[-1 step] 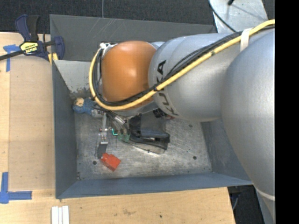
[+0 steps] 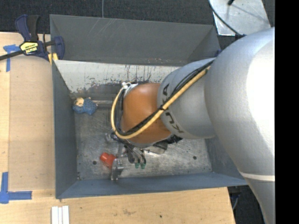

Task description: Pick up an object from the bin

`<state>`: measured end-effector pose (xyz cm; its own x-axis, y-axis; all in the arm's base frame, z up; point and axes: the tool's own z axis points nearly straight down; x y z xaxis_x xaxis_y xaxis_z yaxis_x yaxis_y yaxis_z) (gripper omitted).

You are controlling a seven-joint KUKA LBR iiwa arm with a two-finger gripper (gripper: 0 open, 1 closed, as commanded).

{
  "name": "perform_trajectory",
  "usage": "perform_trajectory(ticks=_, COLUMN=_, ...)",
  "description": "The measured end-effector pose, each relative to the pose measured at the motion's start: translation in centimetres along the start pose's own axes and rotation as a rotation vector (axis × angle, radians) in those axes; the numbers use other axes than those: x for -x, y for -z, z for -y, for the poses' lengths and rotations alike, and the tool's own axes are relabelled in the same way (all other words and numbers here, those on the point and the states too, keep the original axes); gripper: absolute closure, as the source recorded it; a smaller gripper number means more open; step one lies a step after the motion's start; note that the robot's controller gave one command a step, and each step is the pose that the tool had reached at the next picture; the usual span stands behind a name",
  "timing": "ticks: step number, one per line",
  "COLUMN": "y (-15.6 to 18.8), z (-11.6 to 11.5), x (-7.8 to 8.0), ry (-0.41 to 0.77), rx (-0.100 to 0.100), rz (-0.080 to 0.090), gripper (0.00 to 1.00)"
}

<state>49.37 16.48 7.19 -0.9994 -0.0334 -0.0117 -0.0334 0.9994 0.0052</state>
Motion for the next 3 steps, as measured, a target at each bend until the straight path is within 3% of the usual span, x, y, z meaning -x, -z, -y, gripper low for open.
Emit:
perform_trajectory(ticks=1, y=2.9, z=-0.7, x=-0.8, ry=-0.083, rx=-0.003, rz=-0.006, gripper=0.0)
perform_trajectory(ticks=2, y=2.8, z=0.5, x=-0.8, ry=-0.162, rx=-0.006, rz=-0.012, gripper=0.0)
perform_trajectory(ticks=3, y=0.1, z=-0.2, x=-0.2, ry=-0.173, rx=-0.004, rz=-0.005, gripper=0.0)
